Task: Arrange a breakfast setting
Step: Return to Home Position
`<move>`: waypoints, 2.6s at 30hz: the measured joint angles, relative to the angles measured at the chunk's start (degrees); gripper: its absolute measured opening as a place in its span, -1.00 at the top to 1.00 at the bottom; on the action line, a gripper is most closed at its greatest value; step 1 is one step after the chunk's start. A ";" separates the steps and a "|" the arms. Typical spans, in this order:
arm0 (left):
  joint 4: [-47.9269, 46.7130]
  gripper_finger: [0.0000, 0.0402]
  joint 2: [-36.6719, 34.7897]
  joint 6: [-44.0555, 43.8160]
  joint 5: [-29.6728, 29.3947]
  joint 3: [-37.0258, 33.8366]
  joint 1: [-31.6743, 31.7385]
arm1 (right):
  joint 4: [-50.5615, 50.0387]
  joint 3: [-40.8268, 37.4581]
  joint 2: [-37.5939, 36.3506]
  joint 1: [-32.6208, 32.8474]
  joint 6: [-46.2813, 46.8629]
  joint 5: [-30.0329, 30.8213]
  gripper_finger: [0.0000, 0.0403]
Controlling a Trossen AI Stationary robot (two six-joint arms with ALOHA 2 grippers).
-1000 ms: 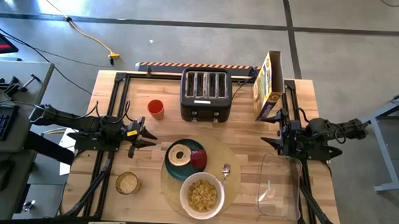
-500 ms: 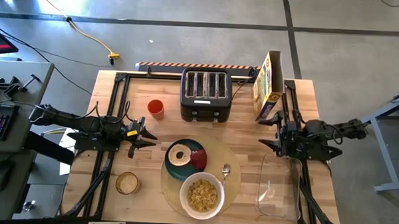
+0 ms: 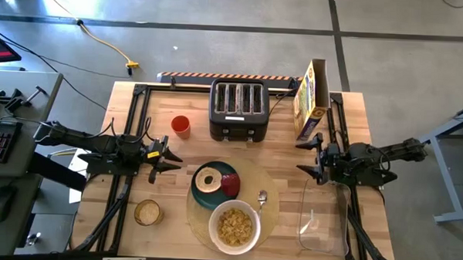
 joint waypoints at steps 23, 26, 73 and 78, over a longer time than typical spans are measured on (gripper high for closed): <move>0.00 0.44 0.00 0.00 0.01 0.00 -0.01 | -5.88 0.02 0.44 -0.04 7.50 -12.25 -0.72; 0.00 0.44 0.00 0.00 0.00 0.00 0.00 | -5.88 0.02 0.44 -0.04 7.39 -12.24 -0.72; 0.00 0.44 -0.02 0.00 0.00 0.00 -0.03 | -5.90 0.04 0.45 -0.04 7.48 -12.15 -0.72; 0.00 0.44 0.00 0.00 0.13 0.00 -0.76 | -5.90 0.04 0.44 -0.04 7.48 -12.14 -0.72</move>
